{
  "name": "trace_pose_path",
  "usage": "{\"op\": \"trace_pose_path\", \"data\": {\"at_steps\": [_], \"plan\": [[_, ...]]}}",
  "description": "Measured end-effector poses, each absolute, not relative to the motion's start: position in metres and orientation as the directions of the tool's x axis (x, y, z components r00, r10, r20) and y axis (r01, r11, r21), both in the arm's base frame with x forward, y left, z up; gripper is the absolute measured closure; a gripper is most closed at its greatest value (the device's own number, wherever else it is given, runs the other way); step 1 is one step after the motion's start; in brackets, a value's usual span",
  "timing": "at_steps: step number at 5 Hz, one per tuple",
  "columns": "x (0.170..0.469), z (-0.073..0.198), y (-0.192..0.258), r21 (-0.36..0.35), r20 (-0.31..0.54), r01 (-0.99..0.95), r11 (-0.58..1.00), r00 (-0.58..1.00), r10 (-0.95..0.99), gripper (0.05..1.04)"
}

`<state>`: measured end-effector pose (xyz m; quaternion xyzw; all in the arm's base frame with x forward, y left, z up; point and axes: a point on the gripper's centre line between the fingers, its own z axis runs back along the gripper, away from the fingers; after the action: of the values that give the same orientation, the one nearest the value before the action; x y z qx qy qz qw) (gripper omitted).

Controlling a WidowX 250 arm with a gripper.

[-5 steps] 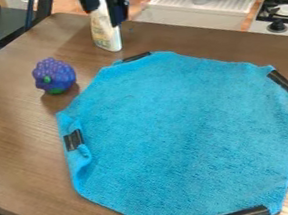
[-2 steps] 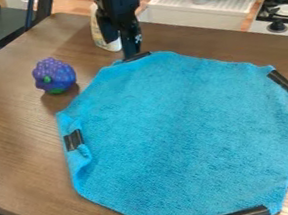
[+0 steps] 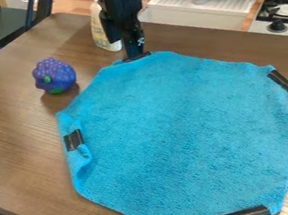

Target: Fold the cloth from top left to bottom right

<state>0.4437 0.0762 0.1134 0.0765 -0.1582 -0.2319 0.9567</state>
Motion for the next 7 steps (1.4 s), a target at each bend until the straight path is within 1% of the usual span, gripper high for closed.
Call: {"op": "trace_pose_path", "data": {"at_steps": [1,2,3,5,6,7], "plan": [[0.445,0.1,0.071,0.201,0.249,0.419,0.886,0.853,-0.46,0.082],[0.447,0.097,0.07,0.206,0.239,0.409,0.889,0.86,-0.451,0.082],[0.448,0.091,0.071,0.194,0.222,0.388,0.901,0.877,-0.426,0.133],[0.449,0.088,0.067,0.196,0.218,0.332,0.923,0.902,-0.371,0.698],[0.448,0.088,0.066,0.178,0.224,0.341,0.923,0.899,-0.375,0.905],[0.441,0.096,0.064,0.175,0.258,0.334,0.926,0.892,-0.371,1.006]]}}
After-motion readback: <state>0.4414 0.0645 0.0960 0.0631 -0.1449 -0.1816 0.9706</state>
